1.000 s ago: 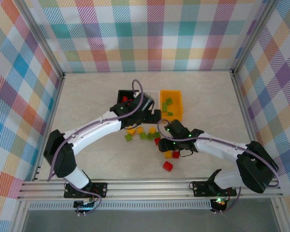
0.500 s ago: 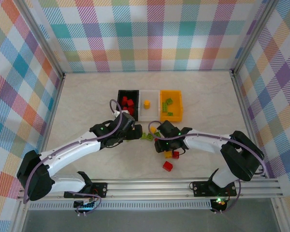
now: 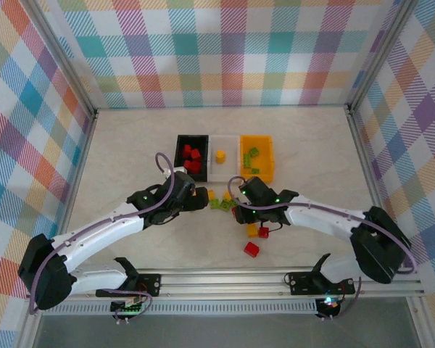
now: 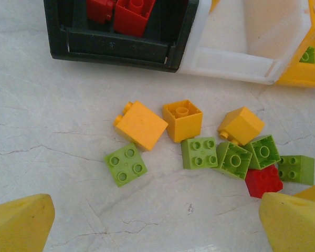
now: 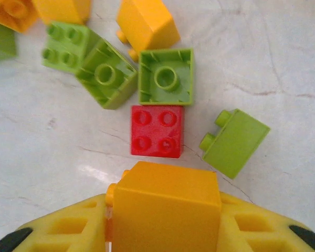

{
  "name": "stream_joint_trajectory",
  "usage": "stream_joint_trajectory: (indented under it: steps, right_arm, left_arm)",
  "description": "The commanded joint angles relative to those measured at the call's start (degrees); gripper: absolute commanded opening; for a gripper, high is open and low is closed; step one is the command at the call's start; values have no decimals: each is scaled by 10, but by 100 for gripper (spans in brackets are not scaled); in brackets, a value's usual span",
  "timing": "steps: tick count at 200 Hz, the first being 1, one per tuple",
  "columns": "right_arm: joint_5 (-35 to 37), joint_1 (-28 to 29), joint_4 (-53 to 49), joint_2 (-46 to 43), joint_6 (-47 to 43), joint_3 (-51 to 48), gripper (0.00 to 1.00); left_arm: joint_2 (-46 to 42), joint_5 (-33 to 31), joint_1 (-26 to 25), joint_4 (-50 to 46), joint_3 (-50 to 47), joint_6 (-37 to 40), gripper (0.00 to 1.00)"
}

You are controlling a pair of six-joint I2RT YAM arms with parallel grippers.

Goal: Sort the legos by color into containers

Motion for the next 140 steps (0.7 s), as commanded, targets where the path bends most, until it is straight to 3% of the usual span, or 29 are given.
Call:
stream_joint_trajectory:
  steps: [1,58,111,140]
  right_arm:
    - [-6,-14,-22,-13,-33,56,36]
    - [-20,-88,-20,168,-90,276,37]
    - [45,-115,-96,347,-116,467,38]
    - [60,-114,-116,384,-115,513,47]
  left_arm:
    - [-17,13,5,20,-18,3,100]
    - [-36,15,8,4,-25,1,100]
    - [-44,66,19,11,-43,-1,100]
    - [-47,74,19,7,-41,12,100]
